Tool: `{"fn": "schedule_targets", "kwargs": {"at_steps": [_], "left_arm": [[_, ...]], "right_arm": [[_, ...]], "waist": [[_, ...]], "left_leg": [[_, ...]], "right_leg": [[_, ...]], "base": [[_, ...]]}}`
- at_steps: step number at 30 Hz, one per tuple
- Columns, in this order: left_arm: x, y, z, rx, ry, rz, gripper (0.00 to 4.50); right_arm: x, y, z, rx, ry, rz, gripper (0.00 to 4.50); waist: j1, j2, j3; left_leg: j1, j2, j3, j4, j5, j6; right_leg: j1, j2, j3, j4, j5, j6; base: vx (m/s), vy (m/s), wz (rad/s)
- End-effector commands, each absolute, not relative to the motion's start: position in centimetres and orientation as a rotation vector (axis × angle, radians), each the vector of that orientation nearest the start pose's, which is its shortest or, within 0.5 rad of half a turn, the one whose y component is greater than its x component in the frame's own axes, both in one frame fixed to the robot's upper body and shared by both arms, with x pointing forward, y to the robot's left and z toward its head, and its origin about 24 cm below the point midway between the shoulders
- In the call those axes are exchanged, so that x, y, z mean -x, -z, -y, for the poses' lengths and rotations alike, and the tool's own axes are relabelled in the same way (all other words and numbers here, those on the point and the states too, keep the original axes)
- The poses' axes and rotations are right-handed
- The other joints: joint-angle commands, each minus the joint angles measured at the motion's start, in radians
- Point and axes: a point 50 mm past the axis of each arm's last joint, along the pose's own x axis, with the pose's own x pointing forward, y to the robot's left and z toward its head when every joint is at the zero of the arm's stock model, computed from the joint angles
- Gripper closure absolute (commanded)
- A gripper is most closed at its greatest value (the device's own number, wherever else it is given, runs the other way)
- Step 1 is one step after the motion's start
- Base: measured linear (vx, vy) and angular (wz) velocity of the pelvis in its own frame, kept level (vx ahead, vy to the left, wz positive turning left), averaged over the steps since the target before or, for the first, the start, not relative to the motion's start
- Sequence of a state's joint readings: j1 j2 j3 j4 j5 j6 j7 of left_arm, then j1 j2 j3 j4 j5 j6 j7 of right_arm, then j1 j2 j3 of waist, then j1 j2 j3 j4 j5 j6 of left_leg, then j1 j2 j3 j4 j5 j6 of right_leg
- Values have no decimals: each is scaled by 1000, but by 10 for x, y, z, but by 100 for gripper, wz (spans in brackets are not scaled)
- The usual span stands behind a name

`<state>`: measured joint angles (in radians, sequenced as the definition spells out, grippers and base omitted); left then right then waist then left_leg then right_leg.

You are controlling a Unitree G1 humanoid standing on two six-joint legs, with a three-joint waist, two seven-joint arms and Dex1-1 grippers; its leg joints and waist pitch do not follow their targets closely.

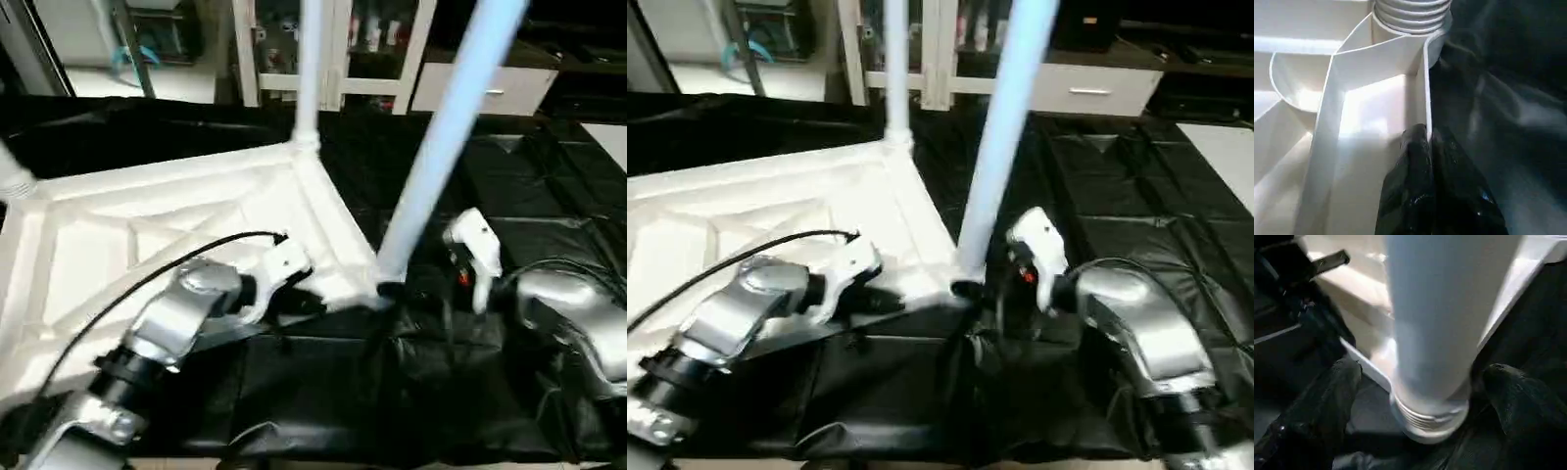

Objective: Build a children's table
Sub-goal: Insert table leg to table base, then rotate leg to tighten

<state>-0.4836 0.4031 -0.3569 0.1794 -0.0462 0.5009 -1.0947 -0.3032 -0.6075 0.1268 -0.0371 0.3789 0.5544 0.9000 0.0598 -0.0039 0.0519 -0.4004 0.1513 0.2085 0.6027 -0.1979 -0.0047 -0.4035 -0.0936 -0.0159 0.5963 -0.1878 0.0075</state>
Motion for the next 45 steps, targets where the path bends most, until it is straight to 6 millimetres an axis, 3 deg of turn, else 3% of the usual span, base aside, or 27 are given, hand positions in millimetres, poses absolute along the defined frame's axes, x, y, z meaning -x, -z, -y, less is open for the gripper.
{"fn": "schedule_targets", "kwargs": {"at_steps": [1,5,12,25,38,43,45], "left_arm": [[-288,-78,-97,-345,1389,-466,450],[-286,-78,-97,-345,1408,-463,450],[-285,-77,-97,-342,1416,-463,450],[-285,-77,-98,-344,1418,-466,450],[-285,-77,-99,-354,1420,-471,450],[-285,-75,-99,-356,1419,-478,450],[-290,-72,-97,-353,1366,-481,450]], "right_arm": [[-273,-94,179,145,-1040,-404,11],[-273,-91,179,159,-1046,-427,11],[-280,-91,176,130,-1040,-393,11],[-284,-88,175,110,-1030,-381,118],[-284,-84,173,106,-1038,-387,225],[-283,-80,173,100,-1028,-398,241],[-291,-70,172,73,-905,-396,243]], "waist": [[-5,-1,-62],[-5,-3,-64],[-4,-5,-68],[-3,-3,-67],[-4,-2,-69],[-5,0,-69],[-7,0,-68]], "left_leg": [[46,79,-31,-78,-146,42],[44,79,-33,-78,-142,31],[42,77,-32,-71,-102,51],[42,76,-32,-71,-143,36],[42,75,-33,-69,-136,36],[43,74,-34,-70,-149,30],[41,74,-34,-71,-154,28]], "right_leg": [[32,-51,26,-55,-73,-251],[34,-52,25,-52,-75,-249],[38,-54,25,-46,-34,-259],[37,-52,24,-48,-83,-252],[37,-50,23,-46,-71,-250],[37,-50,23,-47,-79,-249],[36,-50,23,-47,-89,-247]], "base": [[0,0,0],[0,0,0],[0,0,0],[0,0,0],[0,0,0],[0,0,0],[0,0,0]]}}
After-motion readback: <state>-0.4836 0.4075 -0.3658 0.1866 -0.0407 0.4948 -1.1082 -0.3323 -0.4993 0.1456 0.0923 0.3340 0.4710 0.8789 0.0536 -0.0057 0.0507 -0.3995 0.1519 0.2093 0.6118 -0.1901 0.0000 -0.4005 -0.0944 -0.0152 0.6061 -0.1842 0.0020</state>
